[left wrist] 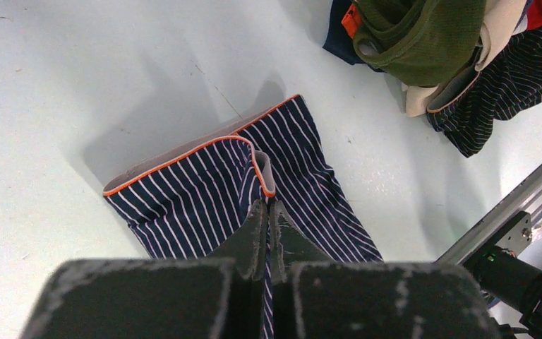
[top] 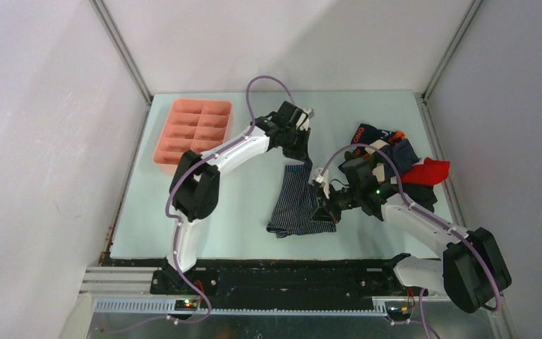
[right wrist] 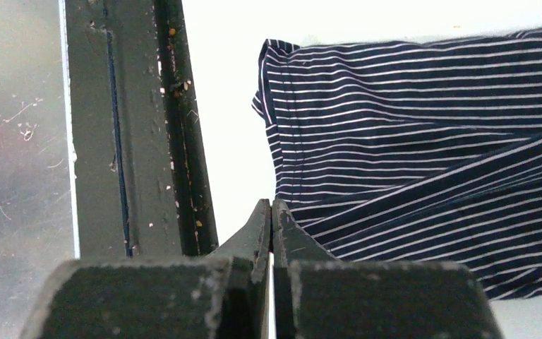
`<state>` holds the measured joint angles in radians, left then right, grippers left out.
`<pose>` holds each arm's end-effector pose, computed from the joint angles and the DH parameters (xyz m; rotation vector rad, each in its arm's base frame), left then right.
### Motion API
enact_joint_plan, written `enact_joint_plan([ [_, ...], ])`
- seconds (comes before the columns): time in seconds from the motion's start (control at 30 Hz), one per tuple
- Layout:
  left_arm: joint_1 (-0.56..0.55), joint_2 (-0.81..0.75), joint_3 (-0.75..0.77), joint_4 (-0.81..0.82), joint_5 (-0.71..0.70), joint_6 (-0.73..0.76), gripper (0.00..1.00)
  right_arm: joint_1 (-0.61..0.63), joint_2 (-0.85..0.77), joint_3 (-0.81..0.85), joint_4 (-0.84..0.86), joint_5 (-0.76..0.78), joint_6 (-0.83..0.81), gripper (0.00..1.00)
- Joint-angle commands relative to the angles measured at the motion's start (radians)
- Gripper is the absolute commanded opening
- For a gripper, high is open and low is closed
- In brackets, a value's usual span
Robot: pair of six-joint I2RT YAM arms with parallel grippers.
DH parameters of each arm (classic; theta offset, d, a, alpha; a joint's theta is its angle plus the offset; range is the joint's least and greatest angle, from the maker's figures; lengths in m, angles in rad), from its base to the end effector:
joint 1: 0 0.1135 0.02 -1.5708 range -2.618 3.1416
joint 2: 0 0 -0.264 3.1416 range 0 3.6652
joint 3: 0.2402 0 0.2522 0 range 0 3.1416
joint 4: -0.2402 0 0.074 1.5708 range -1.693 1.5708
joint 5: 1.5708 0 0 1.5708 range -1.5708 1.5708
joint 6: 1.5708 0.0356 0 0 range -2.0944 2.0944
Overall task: Roll the underwear
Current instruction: Fold the underwear at the center of the board.
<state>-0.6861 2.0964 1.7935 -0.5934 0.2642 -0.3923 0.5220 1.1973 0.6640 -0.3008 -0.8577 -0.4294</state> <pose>0.3592 -0.3061 0.2414 0.4986 2.5448 -0.7617 0.1864 0.1383 0.2144 -1.3784 1.8118 1.0640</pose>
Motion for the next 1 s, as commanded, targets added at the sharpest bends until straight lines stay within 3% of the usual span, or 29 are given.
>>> enact_joint_plan([
  [0.0,-0.009,-0.001,0.032,0.015,-0.022,-0.001,0.00,-0.009,-0.037,0.002,-0.061,0.030,0.004,0.00],
  [0.57,-0.038,0.053,0.041,0.042,0.008,-0.019,0.00,-0.039,-0.014,0.002,-0.104,0.059,0.040,0.03],
  [0.97,-0.049,0.092,0.121,-0.010,-0.159,-0.028,0.00,-0.057,0.012,0.006,-0.095,0.071,0.061,0.05],
])
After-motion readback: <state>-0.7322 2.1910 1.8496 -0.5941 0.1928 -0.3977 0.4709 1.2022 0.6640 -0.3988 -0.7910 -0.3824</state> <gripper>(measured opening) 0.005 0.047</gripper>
